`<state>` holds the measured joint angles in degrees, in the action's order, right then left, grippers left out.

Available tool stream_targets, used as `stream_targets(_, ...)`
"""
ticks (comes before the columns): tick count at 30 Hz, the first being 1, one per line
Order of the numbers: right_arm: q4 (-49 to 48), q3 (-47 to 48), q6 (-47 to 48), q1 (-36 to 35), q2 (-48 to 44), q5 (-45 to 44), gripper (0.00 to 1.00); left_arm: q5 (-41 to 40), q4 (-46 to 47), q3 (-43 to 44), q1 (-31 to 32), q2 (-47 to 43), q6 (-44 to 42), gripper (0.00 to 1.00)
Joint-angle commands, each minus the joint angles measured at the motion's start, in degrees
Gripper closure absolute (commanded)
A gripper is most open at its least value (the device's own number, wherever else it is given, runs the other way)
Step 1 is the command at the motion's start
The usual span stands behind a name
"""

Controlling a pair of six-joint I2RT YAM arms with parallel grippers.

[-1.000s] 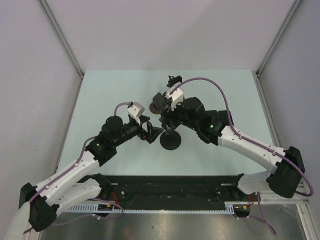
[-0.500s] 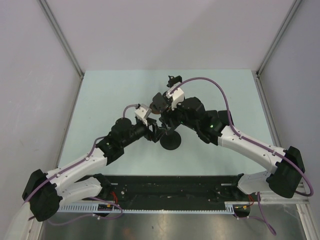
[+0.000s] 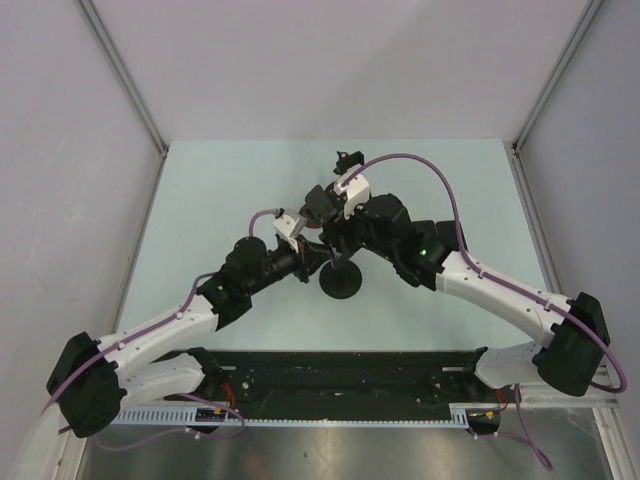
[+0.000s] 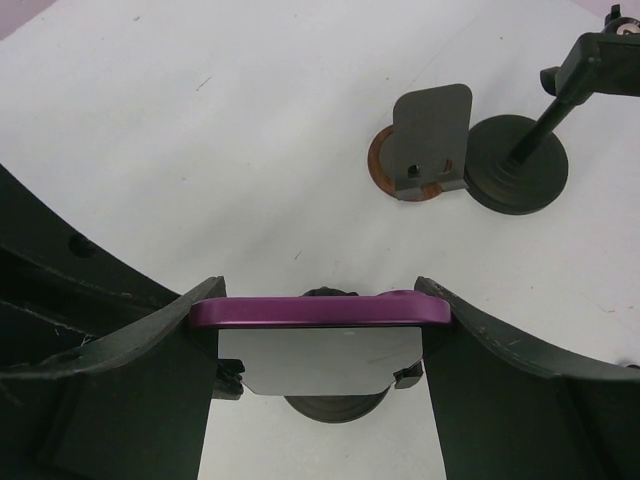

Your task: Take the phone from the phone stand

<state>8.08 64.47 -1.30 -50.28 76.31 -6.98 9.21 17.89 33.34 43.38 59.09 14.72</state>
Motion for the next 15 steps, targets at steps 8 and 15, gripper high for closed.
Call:
stream_targets(8,-0.1,0.1,0.0,6.6,-3.6,14.5,1.00,3.9,2.1,-3.7,-2.1,-5.2,-2.0,1.00)
stream_targets(15,0.9,0.2,0.8,10.6,-3.6,25.3,1.00,13.1,2.1,-4.7,-6.0,-5.9,-1.5,1.00)
